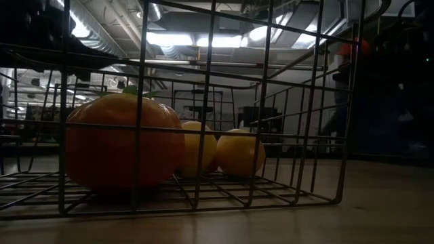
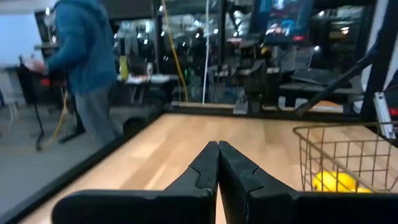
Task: Sort produce into baskets
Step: Return to Home Position
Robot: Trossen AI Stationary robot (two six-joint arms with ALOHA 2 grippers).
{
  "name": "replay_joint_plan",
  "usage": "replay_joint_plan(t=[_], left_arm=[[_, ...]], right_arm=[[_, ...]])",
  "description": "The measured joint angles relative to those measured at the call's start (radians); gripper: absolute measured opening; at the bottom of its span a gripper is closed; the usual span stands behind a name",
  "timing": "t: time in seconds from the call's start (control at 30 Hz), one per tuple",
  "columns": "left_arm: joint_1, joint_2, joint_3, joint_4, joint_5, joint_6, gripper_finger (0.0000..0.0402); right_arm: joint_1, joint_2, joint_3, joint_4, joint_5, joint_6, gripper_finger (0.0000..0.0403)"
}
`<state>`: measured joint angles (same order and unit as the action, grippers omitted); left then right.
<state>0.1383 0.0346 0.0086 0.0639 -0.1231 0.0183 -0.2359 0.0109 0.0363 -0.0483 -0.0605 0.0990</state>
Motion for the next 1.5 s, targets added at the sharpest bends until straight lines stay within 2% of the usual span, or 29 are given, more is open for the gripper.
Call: replay_joint_plan(t=[0.07,0.4,0.9,1.17,1.5], left_arm=[[0.000,-0.031,0.000,0.000,0.019,0.022,0.0003],[0.000,-0.030,0.002,0.007,0.149,0.074,0.0003],[0.000,-0.030,0.001,-0.052,0.146,0.042,0.0003],[0.000,-0.030,0.001,-0.052,0.145,-0.052,0.0004],[0.000,-0.030,0.001,-0.052,0.145,-0.046,0.0004]], right_arm=[[0.000,0.000,0.000,0.000,0.000,0.000,0.0193],[0.000,0.000,0.000,0.000,0.001,0.000,0.0193],[0.000,0.000,0.000,0.000,0.000,0.000,0.0193],[0.000,0.000,0.000,0.000,0.000,0.000,0.0193],[0.000,0.000,0.000,0.000,0.000,0.000,0.0193]])
